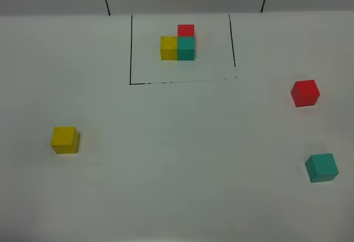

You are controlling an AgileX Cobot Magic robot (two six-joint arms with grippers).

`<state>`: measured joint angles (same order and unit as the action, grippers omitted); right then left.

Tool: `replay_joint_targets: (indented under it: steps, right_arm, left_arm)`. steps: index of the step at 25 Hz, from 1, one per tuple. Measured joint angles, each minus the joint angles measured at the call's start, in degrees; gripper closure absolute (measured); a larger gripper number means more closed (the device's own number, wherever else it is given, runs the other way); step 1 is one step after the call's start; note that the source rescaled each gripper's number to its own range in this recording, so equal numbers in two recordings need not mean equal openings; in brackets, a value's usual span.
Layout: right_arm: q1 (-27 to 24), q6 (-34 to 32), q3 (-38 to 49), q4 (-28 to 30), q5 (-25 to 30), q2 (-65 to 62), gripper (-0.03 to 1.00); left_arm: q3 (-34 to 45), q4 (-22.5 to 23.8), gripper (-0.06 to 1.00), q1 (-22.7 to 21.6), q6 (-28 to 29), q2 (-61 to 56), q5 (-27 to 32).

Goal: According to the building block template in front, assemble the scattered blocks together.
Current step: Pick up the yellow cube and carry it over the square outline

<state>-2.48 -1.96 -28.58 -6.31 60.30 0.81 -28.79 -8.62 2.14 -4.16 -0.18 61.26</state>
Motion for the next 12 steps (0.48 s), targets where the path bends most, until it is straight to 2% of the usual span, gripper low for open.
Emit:
replay_joint_targets:
  steps: [12]
  right_arm:
    - [0.0, 0.0, 0.0, 0.0, 0.0, 0.0, 0.24]
  left_arm:
    - [0.0, 0.0, 0.22, 0.0, 0.1, 0.0, 0.0]
